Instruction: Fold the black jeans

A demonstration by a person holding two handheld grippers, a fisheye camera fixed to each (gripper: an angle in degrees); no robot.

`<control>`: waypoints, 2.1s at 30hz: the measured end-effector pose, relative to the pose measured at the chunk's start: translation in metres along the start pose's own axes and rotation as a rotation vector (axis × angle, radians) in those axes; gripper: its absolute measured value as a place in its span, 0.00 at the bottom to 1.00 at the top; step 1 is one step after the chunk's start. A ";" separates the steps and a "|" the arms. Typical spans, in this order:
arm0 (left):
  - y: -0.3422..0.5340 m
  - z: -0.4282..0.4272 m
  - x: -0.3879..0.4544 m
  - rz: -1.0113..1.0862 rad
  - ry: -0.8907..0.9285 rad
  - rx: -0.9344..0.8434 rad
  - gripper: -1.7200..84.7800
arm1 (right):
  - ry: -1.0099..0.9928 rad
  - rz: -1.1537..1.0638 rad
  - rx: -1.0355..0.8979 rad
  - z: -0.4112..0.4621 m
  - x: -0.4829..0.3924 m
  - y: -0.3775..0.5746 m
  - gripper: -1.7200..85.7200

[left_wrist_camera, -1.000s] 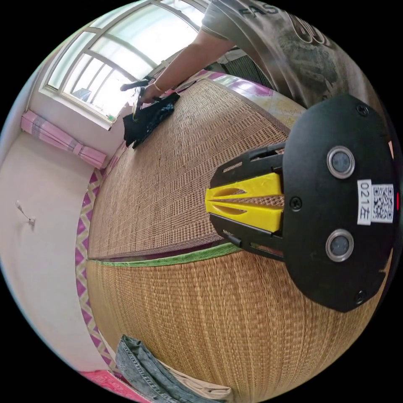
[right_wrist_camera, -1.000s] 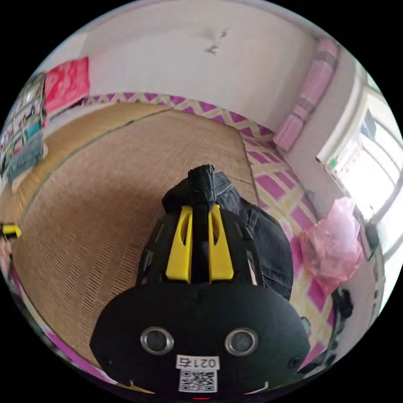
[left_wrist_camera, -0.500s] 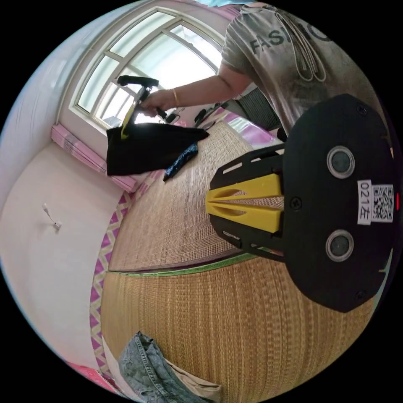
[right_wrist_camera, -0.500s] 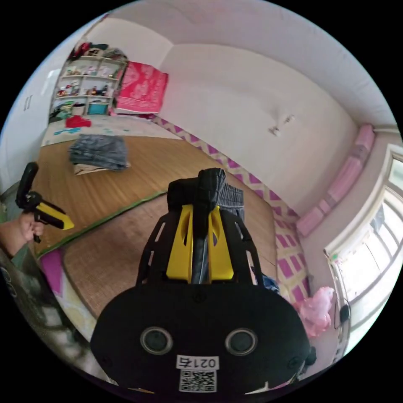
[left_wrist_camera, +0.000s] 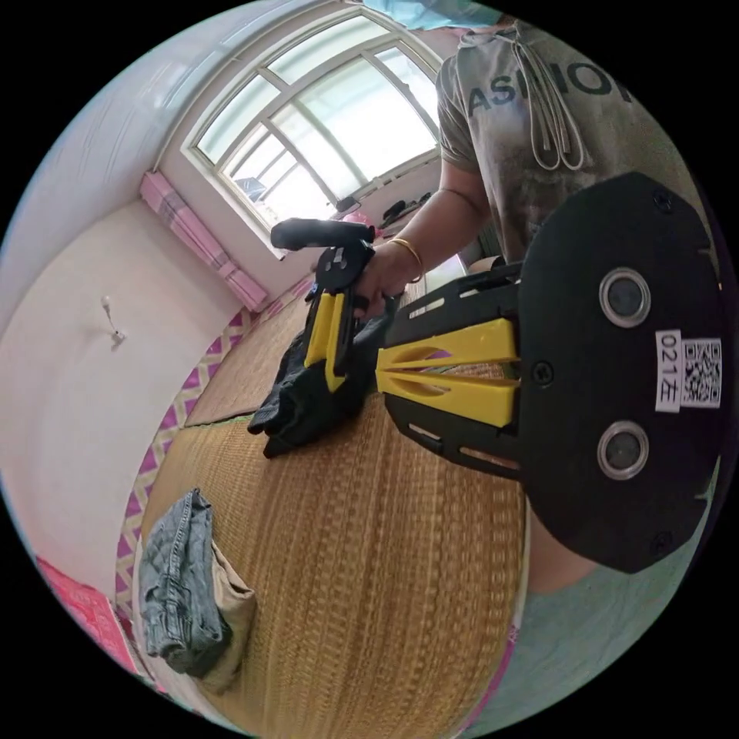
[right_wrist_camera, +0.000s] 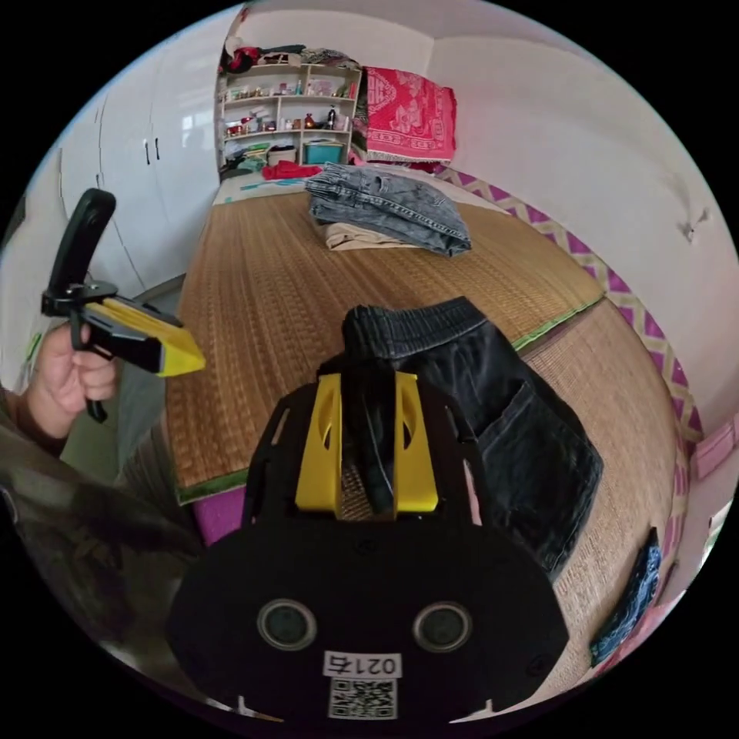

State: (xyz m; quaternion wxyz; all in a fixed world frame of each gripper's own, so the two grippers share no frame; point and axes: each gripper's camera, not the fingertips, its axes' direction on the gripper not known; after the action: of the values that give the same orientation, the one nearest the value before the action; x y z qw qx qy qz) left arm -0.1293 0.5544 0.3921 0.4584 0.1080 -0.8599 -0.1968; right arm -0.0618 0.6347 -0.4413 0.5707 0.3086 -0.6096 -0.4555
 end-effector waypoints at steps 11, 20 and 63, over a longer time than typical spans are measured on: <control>0.004 0.002 -0.023 -0.039 0.046 0.008 0.01 | -0.178 0.328 0.206 -0.054 0.130 0.085 0.05; -0.020 0.048 -0.008 -0.018 0.068 -0.044 0.01 | -0.235 0.859 0.664 -0.312 0.408 0.414 0.04; -0.079 0.407 0.174 0.653 -0.238 -0.500 0.08 | 0.206 0.664 -0.125 -0.061 0.371 0.558 0.01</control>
State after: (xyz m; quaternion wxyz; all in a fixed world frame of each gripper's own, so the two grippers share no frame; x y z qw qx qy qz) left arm -0.5640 0.5171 0.2829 0.4064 -0.3077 -0.8217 -0.2548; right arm 0.0188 0.5098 0.2147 0.7639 0.1026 -0.5869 -0.2479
